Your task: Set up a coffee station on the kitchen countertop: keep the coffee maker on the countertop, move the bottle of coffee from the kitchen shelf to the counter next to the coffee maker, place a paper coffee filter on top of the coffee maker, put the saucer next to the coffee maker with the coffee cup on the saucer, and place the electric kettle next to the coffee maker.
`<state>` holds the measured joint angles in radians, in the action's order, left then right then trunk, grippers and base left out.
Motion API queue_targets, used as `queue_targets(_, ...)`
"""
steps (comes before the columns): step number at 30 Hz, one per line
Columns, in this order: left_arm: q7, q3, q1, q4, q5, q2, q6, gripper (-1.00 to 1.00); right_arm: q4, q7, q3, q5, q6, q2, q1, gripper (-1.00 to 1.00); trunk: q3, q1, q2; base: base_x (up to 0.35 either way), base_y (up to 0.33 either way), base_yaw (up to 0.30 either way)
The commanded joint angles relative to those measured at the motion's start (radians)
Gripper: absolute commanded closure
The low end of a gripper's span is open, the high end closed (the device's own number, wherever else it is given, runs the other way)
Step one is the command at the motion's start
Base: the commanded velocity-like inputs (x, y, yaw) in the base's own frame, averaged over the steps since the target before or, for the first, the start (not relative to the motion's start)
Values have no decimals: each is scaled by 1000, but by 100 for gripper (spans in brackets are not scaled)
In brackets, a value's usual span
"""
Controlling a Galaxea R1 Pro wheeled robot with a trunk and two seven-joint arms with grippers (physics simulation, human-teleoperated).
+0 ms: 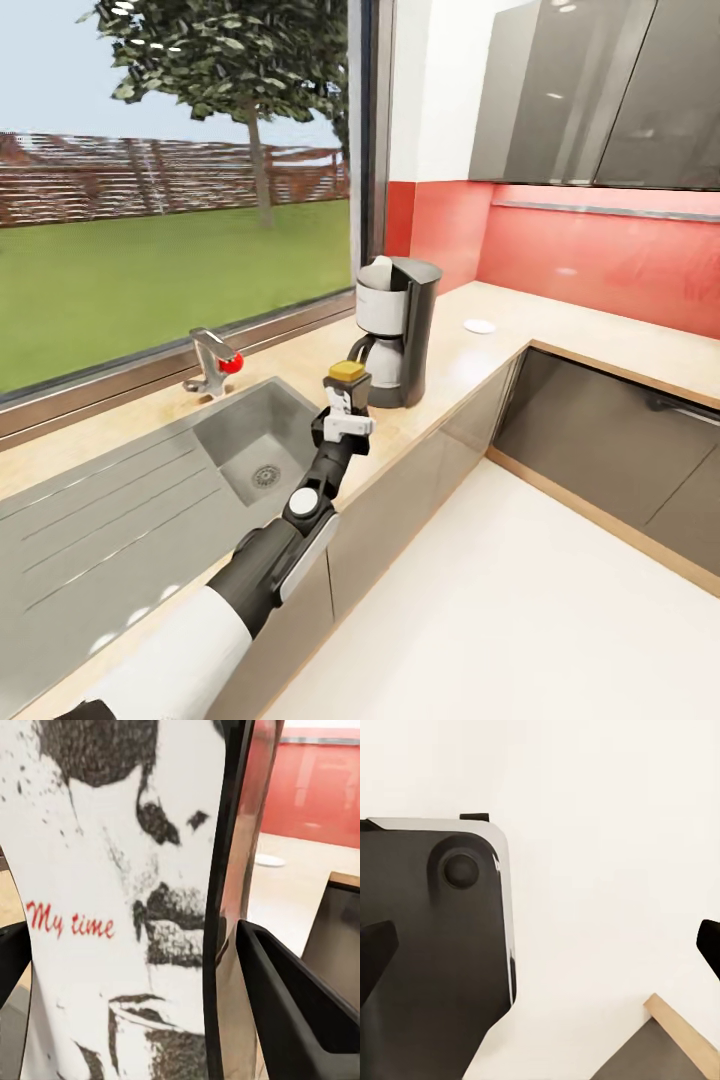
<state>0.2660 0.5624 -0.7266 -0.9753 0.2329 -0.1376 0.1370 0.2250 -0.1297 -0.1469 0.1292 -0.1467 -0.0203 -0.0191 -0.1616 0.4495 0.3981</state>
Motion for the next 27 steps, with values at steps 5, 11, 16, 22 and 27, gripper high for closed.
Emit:
queue_targets(5,5,2,-2,1,9,1,5,100,-1,-1,-9,10,-4,0,-1,-100,-2,1,2,0,0,0)
queue_targets(11,9,-6,-1,1,8,2,3,100,-1,-1,-10,9,-4,2,-1,-100,-2,1,2,0,0,62)
queue_targets(16,27,-8,-1,1,8,2,3,100,-1,-1,-9,9,-4,2,-1,-100,-2,1,2,9,0,249)
queue_targets(22,50,-7,-1,1,8,1,3,100,-1,-1,-8,9,-4,2,-1,-100,-2,1,2,117,3,274)
queue_targets(27,54,-7,-1,1,8,1,3,100,-2,-1,-8,9,-4,2,-1,-100,-2,1,2,163,55,278)
